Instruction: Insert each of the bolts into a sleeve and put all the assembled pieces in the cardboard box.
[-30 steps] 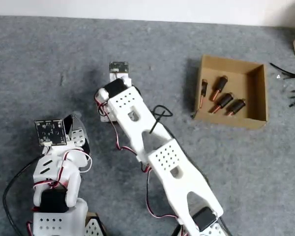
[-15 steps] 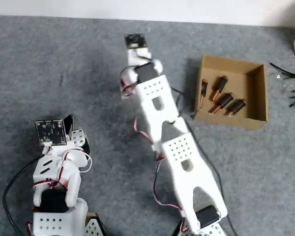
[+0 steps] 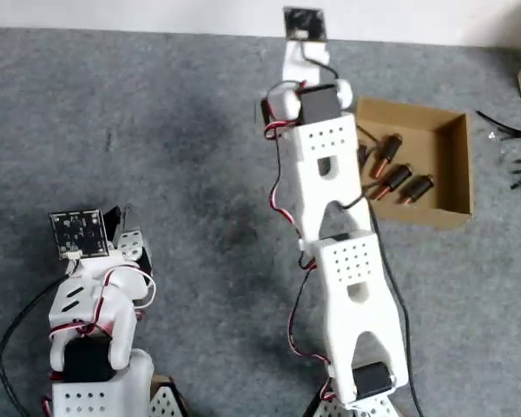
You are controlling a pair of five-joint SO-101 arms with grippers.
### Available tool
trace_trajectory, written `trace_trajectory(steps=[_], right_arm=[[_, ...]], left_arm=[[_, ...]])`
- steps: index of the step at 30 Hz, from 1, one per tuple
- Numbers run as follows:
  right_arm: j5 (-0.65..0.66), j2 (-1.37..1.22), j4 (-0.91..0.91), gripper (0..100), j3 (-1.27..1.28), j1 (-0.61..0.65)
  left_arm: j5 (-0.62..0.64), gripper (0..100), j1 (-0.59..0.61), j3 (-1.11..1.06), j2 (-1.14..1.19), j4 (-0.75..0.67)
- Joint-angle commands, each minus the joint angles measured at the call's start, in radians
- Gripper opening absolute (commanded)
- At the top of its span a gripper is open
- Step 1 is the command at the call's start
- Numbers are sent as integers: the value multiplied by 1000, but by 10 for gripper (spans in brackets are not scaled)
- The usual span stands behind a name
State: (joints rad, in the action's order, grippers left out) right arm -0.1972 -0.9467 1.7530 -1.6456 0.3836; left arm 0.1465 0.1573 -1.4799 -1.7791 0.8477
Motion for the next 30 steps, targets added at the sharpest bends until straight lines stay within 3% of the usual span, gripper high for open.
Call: trace_trajectory(steps=[1, 7, 16, 30], right_arm=[[12, 150, 13, 5, -153, -8], [58, 305, 13, 5, -153, -15], [91, 608, 13, 5, -101, -45], [94, 1230, 5, 5, 874, -56]], left_arm=[[-3, 53, 13, 54, 2, 3], [-3, 53, 13, 128, 2, 83], [-5, 53, 12, 110, 2, 78], [-57, 53, 12, 171, 2, 141]])
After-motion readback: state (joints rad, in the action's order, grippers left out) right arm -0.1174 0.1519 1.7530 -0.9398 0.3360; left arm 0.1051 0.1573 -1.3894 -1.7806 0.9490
